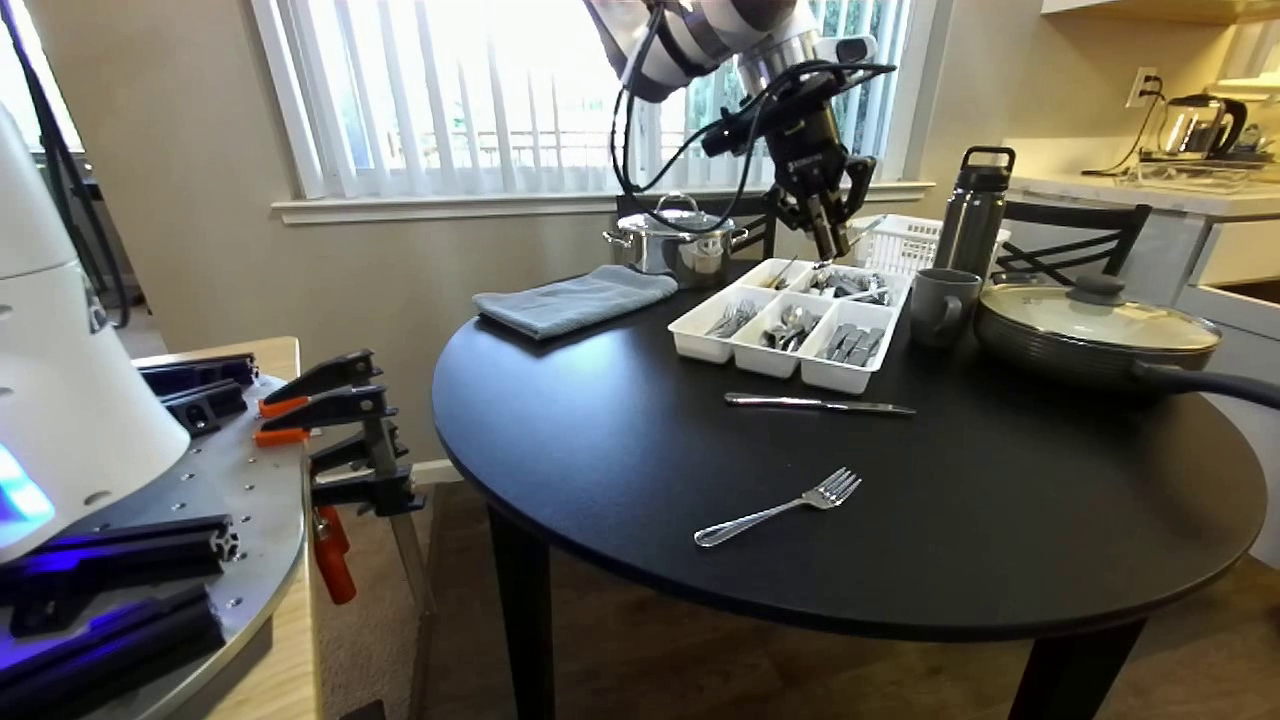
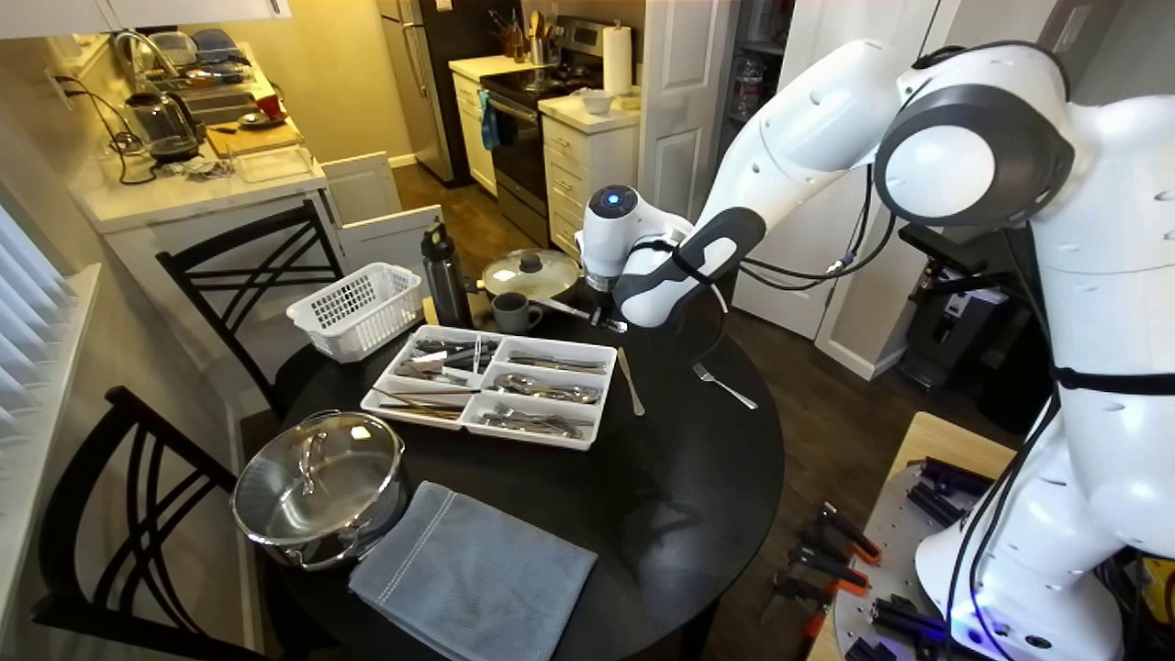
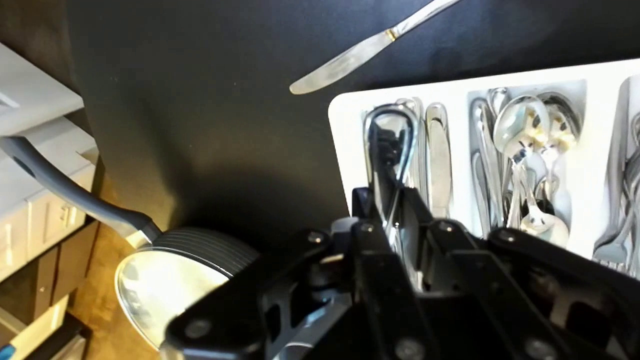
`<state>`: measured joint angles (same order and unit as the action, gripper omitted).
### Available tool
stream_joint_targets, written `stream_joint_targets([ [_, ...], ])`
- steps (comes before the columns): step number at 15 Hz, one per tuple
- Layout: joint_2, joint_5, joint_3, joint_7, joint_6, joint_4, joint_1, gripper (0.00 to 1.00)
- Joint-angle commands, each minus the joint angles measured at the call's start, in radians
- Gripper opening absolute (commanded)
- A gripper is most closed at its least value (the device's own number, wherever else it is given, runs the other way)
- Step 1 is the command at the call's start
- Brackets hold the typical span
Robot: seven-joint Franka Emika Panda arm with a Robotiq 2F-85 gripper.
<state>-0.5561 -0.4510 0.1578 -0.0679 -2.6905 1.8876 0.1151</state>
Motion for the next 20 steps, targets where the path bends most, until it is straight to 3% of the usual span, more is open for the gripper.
stream_joint_targets([
  [1, -0.089, 0.033, -0.085, 0.248, -0.003, -0.11, -0.092, 0.04],
  [4, -0.148, 0.047, -0.138, 0.405, 0.014, -0.174, -0.145, 0.04],
  [10, -0.256, 0.067, -0.18, 0.554, 0.055, -0.278, -0.198, 0.04],
  [20, -0.361, 0.129, -0.196, 0.544, 0.097, -0.417, -0.198, 0.04],
])
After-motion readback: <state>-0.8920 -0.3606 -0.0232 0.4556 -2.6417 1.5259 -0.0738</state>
